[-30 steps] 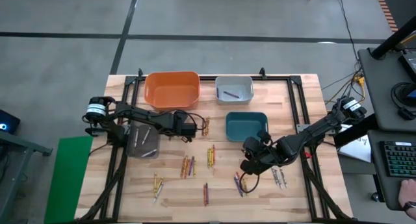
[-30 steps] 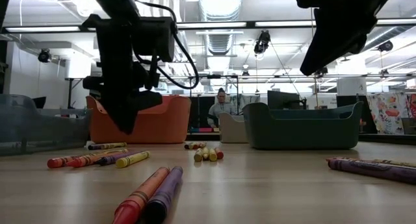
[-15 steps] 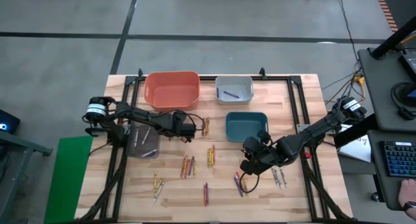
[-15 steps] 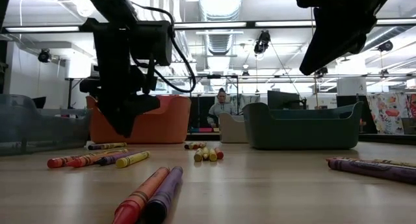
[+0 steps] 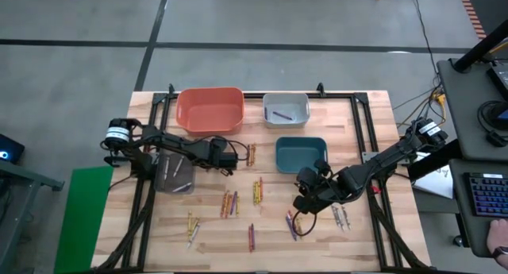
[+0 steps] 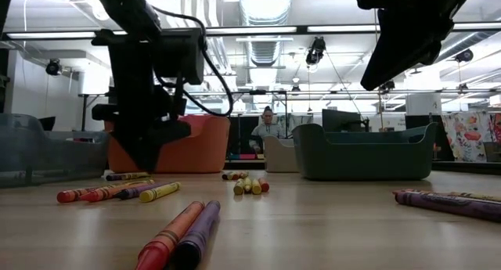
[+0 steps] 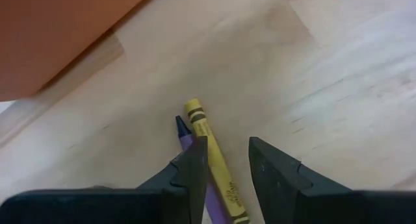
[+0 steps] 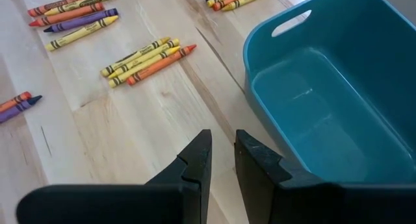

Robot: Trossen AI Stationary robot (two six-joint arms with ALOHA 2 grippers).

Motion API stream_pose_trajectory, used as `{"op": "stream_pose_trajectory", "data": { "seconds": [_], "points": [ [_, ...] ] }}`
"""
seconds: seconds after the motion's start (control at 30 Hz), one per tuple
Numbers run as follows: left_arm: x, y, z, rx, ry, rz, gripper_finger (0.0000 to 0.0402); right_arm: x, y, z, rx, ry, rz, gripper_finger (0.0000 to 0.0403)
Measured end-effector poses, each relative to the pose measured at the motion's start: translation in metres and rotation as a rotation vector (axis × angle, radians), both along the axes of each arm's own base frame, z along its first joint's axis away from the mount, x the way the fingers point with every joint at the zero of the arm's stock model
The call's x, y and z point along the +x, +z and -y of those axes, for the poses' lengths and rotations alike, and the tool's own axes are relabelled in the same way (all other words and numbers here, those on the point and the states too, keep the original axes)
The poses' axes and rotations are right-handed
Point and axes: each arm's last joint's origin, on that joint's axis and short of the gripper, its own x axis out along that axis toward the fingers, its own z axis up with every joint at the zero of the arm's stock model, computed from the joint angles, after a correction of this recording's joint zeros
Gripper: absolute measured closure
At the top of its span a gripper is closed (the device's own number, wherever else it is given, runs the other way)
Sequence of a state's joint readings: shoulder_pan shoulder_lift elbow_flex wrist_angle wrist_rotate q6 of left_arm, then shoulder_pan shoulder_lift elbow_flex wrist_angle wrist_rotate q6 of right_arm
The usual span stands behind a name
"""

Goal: Sort crayons
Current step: Put the yellow crayon into the orange bin

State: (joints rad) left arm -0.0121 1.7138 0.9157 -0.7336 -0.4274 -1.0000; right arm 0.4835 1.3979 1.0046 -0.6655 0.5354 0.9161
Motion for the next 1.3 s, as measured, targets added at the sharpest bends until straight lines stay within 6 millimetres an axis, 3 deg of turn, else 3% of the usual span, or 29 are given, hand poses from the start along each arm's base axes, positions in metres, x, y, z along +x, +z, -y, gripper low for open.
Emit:
{"op": "stream_pose_trajectory", "data": {
  "seconds": [1.3],
  "points": [
    [-0.004, -0.0081, 0.0038, 0.011, -0.004, 0.019, 0.0307, 0.0017, 0.0008, -0.0009, 0.01, 0.0, 0.019, 0.0346]
  ]
}}
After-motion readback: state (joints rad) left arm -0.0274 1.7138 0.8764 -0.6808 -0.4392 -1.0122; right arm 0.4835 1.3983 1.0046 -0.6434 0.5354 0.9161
